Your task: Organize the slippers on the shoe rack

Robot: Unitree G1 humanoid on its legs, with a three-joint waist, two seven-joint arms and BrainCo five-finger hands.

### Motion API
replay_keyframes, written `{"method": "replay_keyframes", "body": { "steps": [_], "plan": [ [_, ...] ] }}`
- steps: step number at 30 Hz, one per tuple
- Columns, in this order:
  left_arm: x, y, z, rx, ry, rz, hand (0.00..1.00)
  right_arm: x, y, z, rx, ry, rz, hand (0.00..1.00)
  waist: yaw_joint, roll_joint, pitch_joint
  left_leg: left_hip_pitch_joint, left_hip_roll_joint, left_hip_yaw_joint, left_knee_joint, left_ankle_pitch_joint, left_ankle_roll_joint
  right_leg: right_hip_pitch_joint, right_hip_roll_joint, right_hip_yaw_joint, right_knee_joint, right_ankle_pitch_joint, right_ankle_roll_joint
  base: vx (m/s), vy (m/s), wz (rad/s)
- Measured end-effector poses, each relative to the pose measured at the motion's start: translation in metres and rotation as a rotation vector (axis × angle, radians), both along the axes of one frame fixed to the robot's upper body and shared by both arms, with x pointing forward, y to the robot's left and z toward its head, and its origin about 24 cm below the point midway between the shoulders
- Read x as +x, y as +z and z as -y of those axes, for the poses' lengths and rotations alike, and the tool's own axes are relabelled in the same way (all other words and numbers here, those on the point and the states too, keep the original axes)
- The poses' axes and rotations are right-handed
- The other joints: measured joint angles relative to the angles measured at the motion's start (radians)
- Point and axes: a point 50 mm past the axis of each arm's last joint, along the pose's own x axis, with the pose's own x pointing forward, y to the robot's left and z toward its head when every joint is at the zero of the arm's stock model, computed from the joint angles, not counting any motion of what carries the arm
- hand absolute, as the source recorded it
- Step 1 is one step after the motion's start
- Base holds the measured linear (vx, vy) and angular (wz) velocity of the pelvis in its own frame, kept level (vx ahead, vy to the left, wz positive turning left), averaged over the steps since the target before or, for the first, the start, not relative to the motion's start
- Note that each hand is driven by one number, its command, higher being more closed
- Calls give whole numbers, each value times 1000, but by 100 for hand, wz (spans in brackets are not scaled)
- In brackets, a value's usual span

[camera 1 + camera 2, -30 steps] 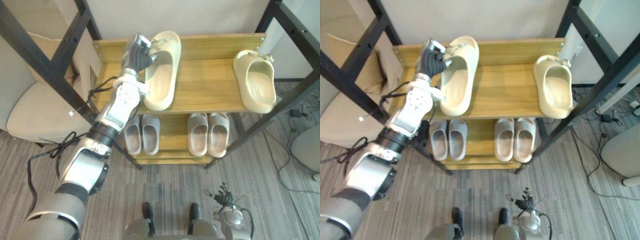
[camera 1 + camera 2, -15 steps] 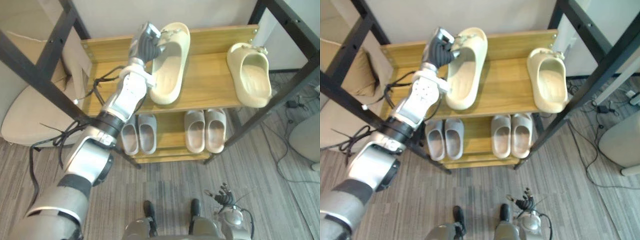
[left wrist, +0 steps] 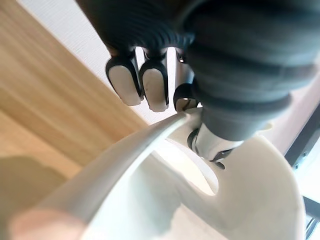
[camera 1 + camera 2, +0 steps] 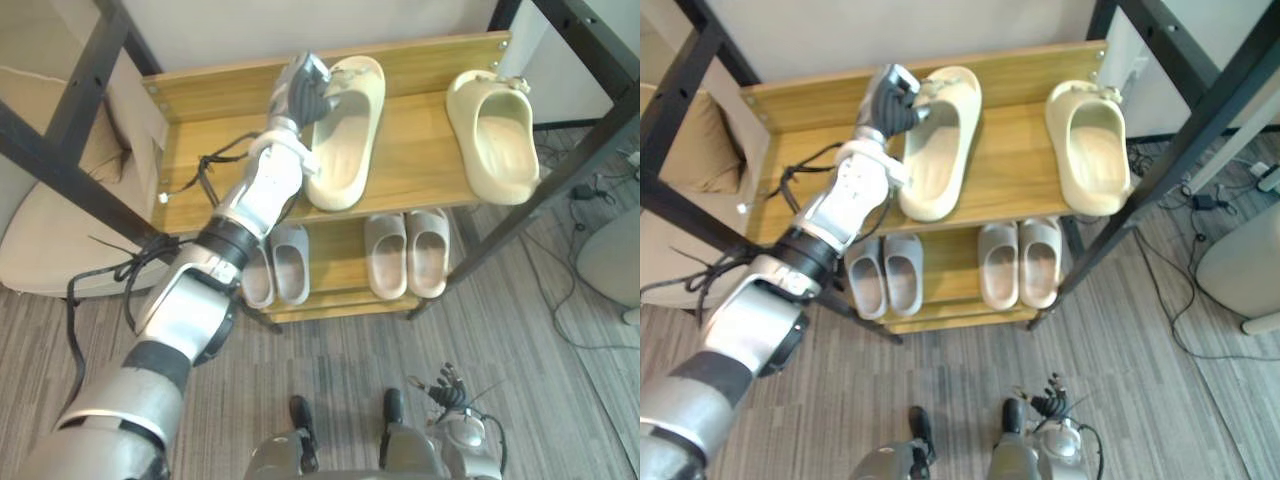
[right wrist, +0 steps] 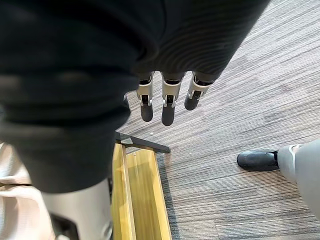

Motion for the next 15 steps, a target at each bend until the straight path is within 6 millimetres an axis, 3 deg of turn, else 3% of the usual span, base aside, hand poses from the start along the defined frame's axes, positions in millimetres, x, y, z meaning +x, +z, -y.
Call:
{"method": "replay_keyframes", "body": {
  "steps": [15],
  "plan": [
    [-2,-9,22,-34,-66,-51,100,-4,-5,6,4,-35,-28,0,-7,2,1,0,-9,-6,0,0,0,0,-10,-6,10,-5,6,0,6,1]
  ]
}}
